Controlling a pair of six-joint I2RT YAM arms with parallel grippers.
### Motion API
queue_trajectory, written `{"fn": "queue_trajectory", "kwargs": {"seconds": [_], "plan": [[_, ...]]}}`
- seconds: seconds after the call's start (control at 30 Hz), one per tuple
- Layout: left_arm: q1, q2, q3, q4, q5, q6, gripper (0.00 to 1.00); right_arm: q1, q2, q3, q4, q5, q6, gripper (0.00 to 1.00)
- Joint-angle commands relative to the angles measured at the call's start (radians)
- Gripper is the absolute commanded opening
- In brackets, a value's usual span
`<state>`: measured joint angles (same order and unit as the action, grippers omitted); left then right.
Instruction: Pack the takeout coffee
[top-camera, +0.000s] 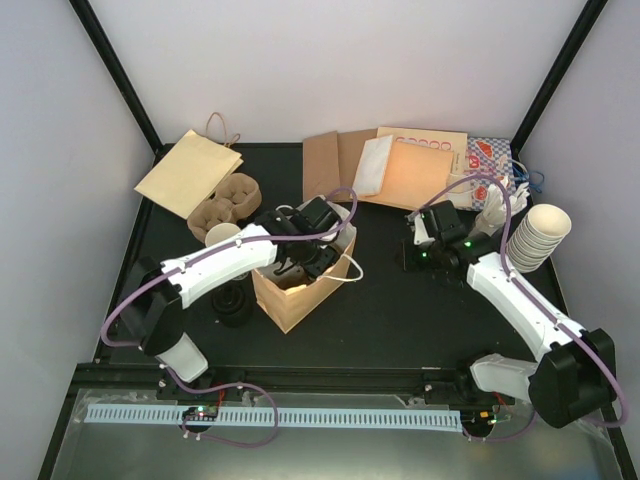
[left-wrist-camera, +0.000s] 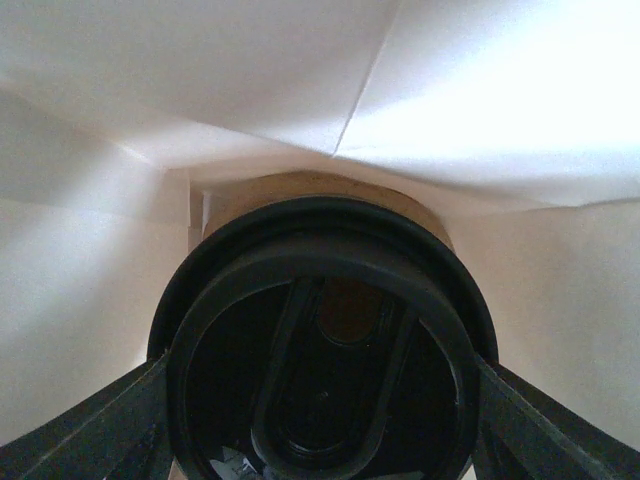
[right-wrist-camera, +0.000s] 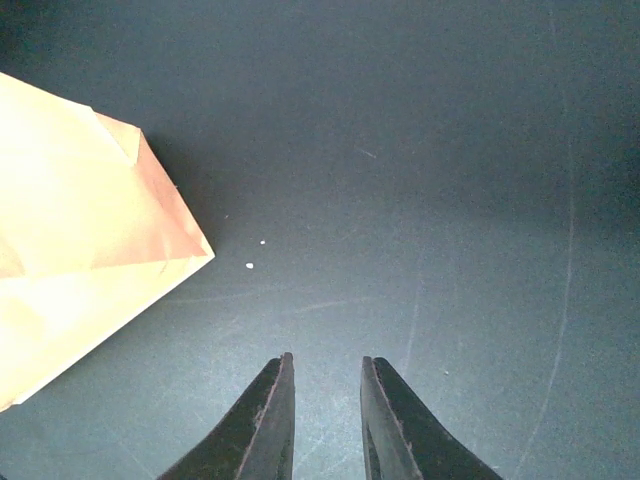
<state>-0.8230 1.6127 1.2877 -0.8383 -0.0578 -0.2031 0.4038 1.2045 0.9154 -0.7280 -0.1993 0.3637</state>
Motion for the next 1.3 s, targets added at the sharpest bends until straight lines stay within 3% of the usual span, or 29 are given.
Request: {"fn": "queue_trajectory", "kwargs": {"seconds": [0.0,0.37,0.8,1.07,1.27], "plan": [[0.01,0.102,-0.005,-0.168,0.051,-0.015,0.34,-0.004,-0.036,-0.021,-0.014,0.018,-0.009,0.22],[-0.018,0.195,0.073,-0.262,-0.029,-0.047,0.33,-0.006,-0.08,-0.051,-0.027,0.031,0.0,0.22],[-0.118,0.188,0.016,-0.295,-0.112,-0.092,0.33,-0.005,-0.068,-0.058,-0.021,0.022,0.0,0.22],[-0.046,0.066,-0.087,-0.12,0.079,-0.067,0.33,-0.005,-0.075,-0.057,-0.025,0.018,0.001,0.23],[-0.021,0.064,-0.087,-0.126,0.073,-0.06,0.33,-0.005,-0.084,-0.055,-0.03,0.013,0.001,0.23]]}}
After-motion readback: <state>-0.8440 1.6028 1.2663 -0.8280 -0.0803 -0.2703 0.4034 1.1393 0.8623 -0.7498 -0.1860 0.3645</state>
